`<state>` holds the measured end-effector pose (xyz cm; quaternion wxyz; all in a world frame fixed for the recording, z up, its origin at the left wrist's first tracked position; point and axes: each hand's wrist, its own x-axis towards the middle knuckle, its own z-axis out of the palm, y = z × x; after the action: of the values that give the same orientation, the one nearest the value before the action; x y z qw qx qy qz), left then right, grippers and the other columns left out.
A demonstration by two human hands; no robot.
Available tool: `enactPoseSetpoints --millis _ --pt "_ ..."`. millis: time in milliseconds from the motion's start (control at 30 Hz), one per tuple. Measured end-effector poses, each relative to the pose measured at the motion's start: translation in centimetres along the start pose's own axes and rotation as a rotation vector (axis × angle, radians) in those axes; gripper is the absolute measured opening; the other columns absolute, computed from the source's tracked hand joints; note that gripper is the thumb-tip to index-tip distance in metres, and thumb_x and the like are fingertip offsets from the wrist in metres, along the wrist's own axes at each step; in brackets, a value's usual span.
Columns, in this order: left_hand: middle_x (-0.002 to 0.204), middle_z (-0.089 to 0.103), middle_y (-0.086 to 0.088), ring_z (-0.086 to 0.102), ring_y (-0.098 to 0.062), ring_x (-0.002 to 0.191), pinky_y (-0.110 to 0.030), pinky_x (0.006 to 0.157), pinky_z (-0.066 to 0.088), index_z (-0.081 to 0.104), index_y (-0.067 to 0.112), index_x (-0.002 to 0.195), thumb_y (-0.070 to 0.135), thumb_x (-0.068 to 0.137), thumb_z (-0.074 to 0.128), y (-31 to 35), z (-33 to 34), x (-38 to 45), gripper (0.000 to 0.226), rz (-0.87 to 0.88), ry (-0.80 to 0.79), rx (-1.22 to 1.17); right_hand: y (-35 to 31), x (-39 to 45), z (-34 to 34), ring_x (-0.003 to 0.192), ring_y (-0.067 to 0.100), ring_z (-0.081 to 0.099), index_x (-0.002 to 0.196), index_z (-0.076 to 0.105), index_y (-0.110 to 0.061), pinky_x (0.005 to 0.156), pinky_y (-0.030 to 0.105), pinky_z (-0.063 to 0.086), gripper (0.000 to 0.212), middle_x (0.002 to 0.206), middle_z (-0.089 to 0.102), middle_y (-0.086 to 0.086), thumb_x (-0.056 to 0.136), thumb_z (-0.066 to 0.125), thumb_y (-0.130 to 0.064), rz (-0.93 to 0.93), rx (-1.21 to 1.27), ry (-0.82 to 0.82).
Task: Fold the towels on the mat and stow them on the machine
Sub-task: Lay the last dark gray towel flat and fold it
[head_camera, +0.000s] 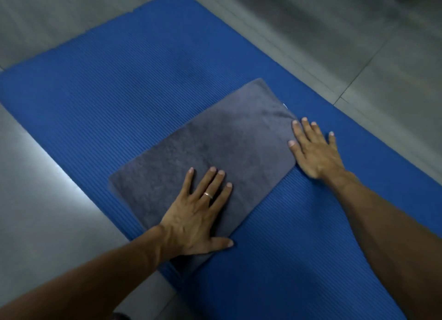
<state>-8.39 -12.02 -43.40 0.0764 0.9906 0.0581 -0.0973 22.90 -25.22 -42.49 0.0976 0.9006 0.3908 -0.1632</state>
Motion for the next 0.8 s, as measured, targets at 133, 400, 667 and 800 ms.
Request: enactPoseSetpoints --millis 133,400,667,800 --pt "0.146 0.042 -0.016 0.038 -0.035 0.137 -0.063 0.109 0.024 0.043 0.007 0.142 0.073 0.072 0.049 1.5 -0.5 -1.0 0.096 0.027 0.087 0.007 -0.6 -1.4 -1.2 0.151 0.025 -0.004 0.155 0.015 -0.018 0.119 0.05 -0.003 0.056 0.164 0.0 0.007 0.103 0.025 -0.036 0.01 -0.012 0.189" --pt "0.095 0.068 0.001 0.066 -0.023 0.086 -0.033 0.066 0.051 0.066 0.024 0.104 0.033 0.089 0.046 2.7 -3.7 -2.9 0.026 -0.374 0.239 -0.334 -3.1 -7.7 -0.1 0.144 0.024 0.028 0.146 0.042 -0.018 0.118 0.045 0.019 0.081 0.156 0.031 0.005 0.076 0.055 -0.057 -0.483 -0.022 0.165" --pt "0.088 0.061 0.006 0.059 -0.019 0.087 -0.028 0.077 0.042 0.061 0.02 0.104 0.024 0.096 0.054 0.4 -5.8 -3.4 0.012 -0.43 0.159 -0.576 -3.0 -6.1 -1.9 0.132 0.023 0.045 0.122 0.063 -0.025 0.113 0.045 0.019 0.029 0.133 0.059 0.0 0.097 0.05 -0.018 -0.319 0.021 0.172" --pt "0.087 0.063 0.007 0.057 -0.012 0.08 -0.025 0.074 0.043 0.057 0.026 0.096 0.023 0.097 0.053 0.5 -6.7 -3.4 0.005 -0.316 0.026 -0.656 -1.8 -7.5 -5.3 0.09 0.025 0.059 0.083 0.06 -0.032 0.085 0.042 0.049 0.017 0.09 0.063 -0.004 0.094 0.047 -0.029 -0.245 -0.095 -0.122"
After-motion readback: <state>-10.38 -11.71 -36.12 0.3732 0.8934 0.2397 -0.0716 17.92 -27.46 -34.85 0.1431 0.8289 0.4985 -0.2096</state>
